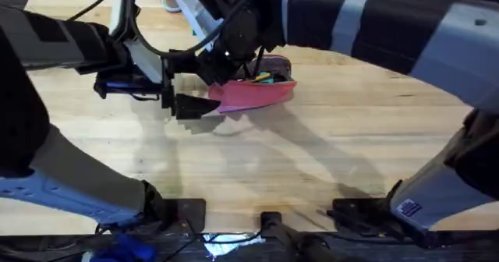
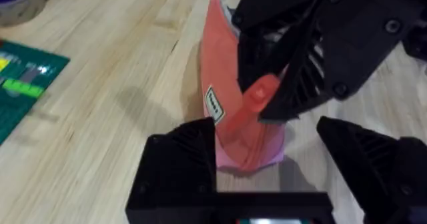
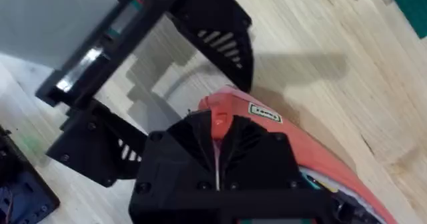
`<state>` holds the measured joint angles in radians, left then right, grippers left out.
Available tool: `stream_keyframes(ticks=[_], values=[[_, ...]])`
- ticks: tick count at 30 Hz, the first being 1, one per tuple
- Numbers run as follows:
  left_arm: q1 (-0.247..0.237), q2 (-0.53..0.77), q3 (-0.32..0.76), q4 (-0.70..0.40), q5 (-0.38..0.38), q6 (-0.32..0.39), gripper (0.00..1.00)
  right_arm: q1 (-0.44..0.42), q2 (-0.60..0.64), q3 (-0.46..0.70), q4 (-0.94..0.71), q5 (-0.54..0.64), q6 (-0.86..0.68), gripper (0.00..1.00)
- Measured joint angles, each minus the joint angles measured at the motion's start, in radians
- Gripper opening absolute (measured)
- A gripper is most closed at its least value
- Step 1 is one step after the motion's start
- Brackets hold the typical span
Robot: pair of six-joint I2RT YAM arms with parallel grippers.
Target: Unzip the bag, pick up the pens from the table one at a time and place them inside, then zip the bag closed.
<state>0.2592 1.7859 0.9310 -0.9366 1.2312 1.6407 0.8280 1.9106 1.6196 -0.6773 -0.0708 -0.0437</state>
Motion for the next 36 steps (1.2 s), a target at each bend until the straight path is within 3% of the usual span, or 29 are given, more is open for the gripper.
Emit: stream_keyframes(ticks=[7,14,19,29,36], values=[[-0.052,0.0,0.0,0.121,-0.001,-0.116,0.951,0.0,0.0,0.0,0.0,0.0,0.0,0.032],[-0.07,0.0,0.0,0.13,-0.02,-0.178,0.925,0.0,0.0,0.0,0.0,0.0,0.0,0.032],[-0.07,0.0,0.0,0.13,-0.028,-0.188,0.71,0.0,0.0,0.0,0.0,0.0,0.0,0.032],[-0.07,0.0,0.0,0.134,-0.039,-0.2,0.074,-0.001,0.0,0.0,0.0,-0.001,0.0,0.032],[-0.07,0.0,0.0,0.138,-0.037,-0.201,0.045,-0.025,0.0,0.0,-0.002,-0.022,0.003,0.032]])
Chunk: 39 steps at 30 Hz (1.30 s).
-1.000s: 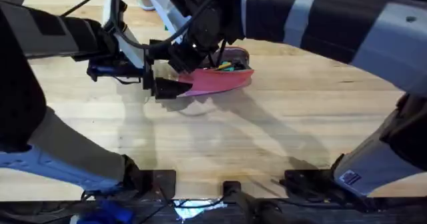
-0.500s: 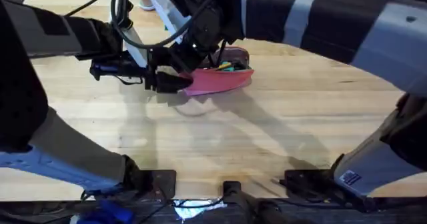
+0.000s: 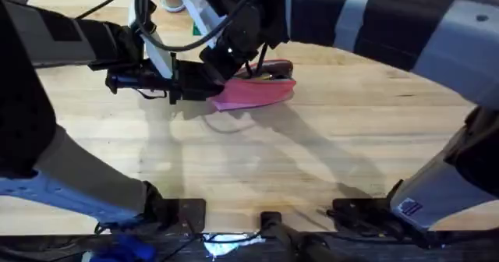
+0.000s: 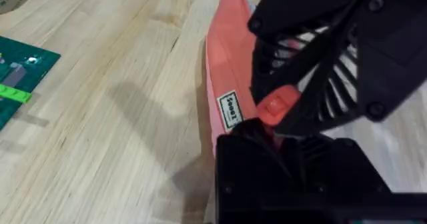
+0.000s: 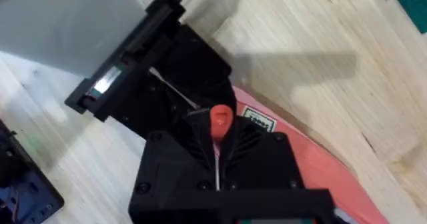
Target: Unzip the bag, pick up the pens from the table one at a time and place them inside, then zip the bag closed.
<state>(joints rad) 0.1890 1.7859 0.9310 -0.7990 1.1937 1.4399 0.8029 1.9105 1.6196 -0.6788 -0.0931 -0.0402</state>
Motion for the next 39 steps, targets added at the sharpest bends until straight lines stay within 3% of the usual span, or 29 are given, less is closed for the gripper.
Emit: stream_keyframes(ticks=[8,24,39], values=[[-0.001,0.0,0.0,0.007,0.011,0.0,0.044,-0.053,0.0,0.0,-0.014,-0.046,0.011,0.032],[-0.015,0.0,0.0,0.01,0.019,0.0,0.044,-0.241,0.0,0.0,-0.125,-0.118,0.018,0.032],[-0.022,0.0,0.0,0.019,0.038,0.0,0.044,-0.532,0.0,0.0,-0.154,-0.134,0.019,0.032]])
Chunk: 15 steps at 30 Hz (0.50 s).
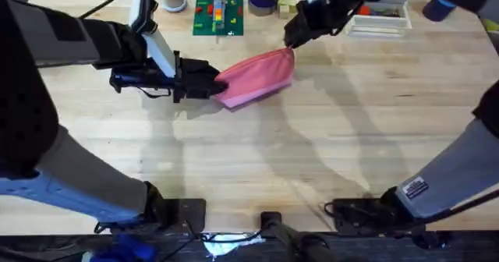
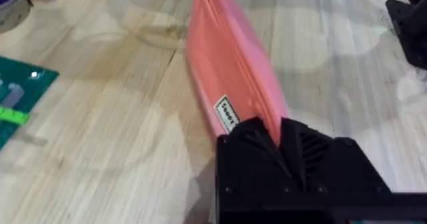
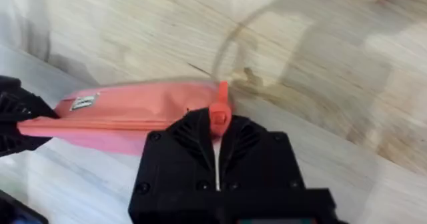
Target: Unzip the bag, pick up the pens from the table one at a time and place them inside, then zip the bag closed.
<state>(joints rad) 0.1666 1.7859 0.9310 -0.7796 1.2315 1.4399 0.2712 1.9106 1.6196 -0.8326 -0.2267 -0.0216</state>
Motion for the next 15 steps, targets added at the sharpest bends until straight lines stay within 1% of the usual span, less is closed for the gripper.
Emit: stream_keyframes(ticks=[11,15], values=[[-0.005,0.0,0.0,0.001,0.0,0.0,0.044,-0.021,0.0,-0.004,-0.006,-0.011,0.0,0.032],[-0.005,0.0,0.0,0.002,-0.005,0.0,0.044,-0.035,0.0,-0.062,0.049,-0.009,0.0,0.033]])
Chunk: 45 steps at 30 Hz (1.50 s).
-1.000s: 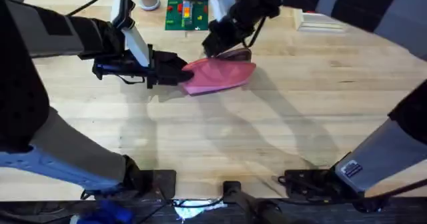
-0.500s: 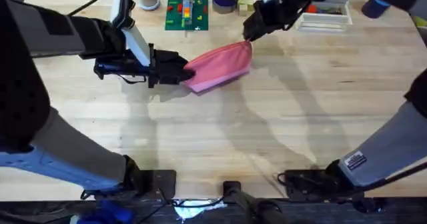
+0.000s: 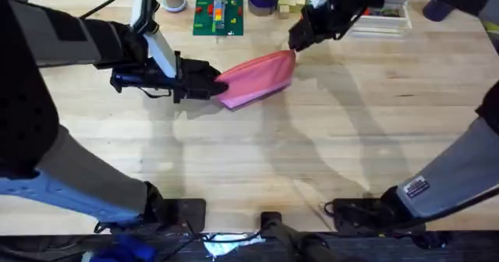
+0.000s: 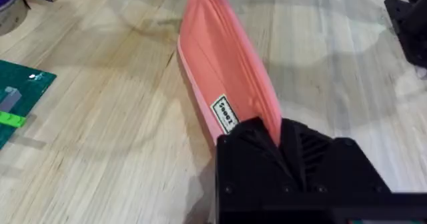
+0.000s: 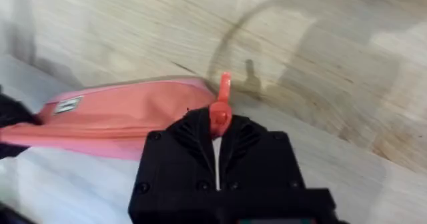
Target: Unzip the bag, pick up the pens from the table one at a time and place them inside, then zip the bag closed.
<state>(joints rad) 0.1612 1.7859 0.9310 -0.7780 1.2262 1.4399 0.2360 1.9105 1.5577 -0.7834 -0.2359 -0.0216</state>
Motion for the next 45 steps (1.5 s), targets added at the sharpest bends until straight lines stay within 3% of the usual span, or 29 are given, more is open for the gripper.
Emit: stream_keyframes(ticks=[10,19,21,27,29,39,45], values=[[-0.003,0.0,0.0,0.001,-0.003,0.0,0.044,-0.067,0.0,-0.226,0.265,-0.064,0.088,0.034],[-0.004,0.0,0.0,0.0,-0.005,0.0,0.044,-0.076,0.0,-0.259,0.32,-0.088,0.167,0.034],[-0.004,0.0,0.0,0.0,-0.009,0.0,0.044,-0.076,-0.006,-0.259,0.32,-0.081,0.175,0.128],[0.021,0.0,-0.001,-0.014,-0.041,0.0,0.044,-0.138,-0.097,-0.259,0.319,0.083,0.173,0.951],[0.022,0.0,-0.001,-0.014,-0.042,0.0,0.044,-0.147,-0.153,-0.259,0.283,0.103,0.174,0.991],[0.022,0.0,-0.001,-0.014,-0.043,0.0,0.043,-0.114,-0.483,-0.259,0.013,0.047,0.139,0.995],[0.022,0.0,-0.001,-0.011,-0.044,0.0,0.043,-0.086,-0.598,-0.259,-0.073,0.037,0.091,0.995]])
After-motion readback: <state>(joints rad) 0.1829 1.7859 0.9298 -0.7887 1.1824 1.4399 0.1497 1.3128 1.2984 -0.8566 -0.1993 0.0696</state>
